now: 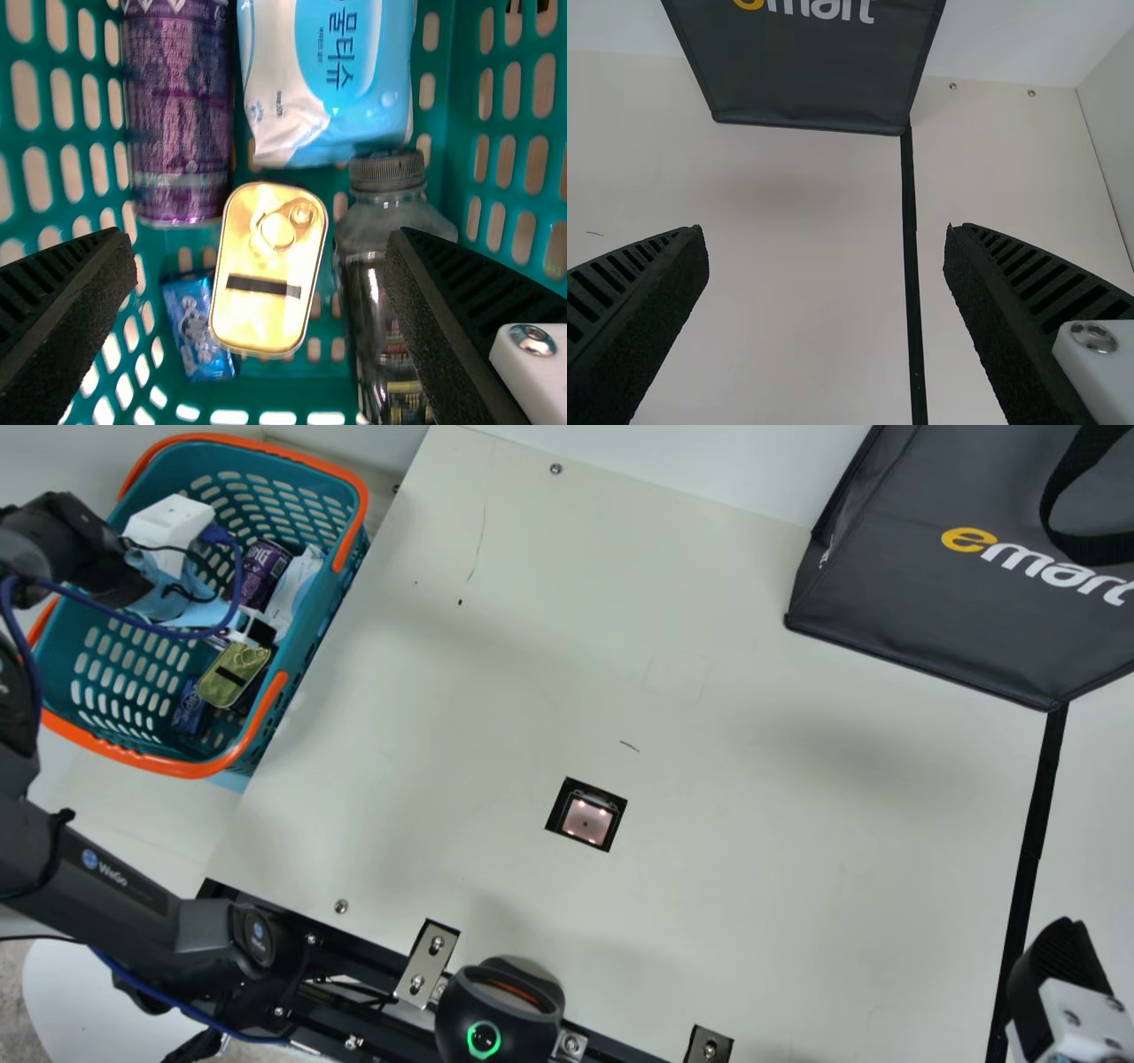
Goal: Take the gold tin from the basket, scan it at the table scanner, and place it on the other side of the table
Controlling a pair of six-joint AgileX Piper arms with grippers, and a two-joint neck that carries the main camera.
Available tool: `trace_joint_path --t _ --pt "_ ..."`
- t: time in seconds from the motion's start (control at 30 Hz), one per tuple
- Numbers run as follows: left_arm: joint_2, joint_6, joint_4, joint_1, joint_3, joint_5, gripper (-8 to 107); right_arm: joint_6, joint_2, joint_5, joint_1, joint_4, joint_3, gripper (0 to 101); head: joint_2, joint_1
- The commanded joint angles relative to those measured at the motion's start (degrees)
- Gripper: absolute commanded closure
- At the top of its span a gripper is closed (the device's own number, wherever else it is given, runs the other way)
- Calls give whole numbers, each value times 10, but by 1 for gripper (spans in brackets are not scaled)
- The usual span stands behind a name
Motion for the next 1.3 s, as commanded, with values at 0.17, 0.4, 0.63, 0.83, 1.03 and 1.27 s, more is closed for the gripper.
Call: trace_joint_path --t 0.17,0.4,0.63,0.83,1.03,1.27 --pt "-15 16 9 15 7 18 9 0 0 0 0 0 0 6 2 -17" --pt "-3 33 21 26 7 25 9 0 0 0 0 0 0 6 2 -17" --pt "23 67 27 35 0 31 9 0 0 0 0 0 0 6 2 -17" --pt "35 99 32 40 3 29 9 0 0 0 0 0 0 6 2 -17" --pt "42 126 36 43 16 17 9 0 0 0 0 0 0 6 2 -17" --pt "51 151 39 44 26 -10 9 0 0 0 0 0 0 6 2 -17"
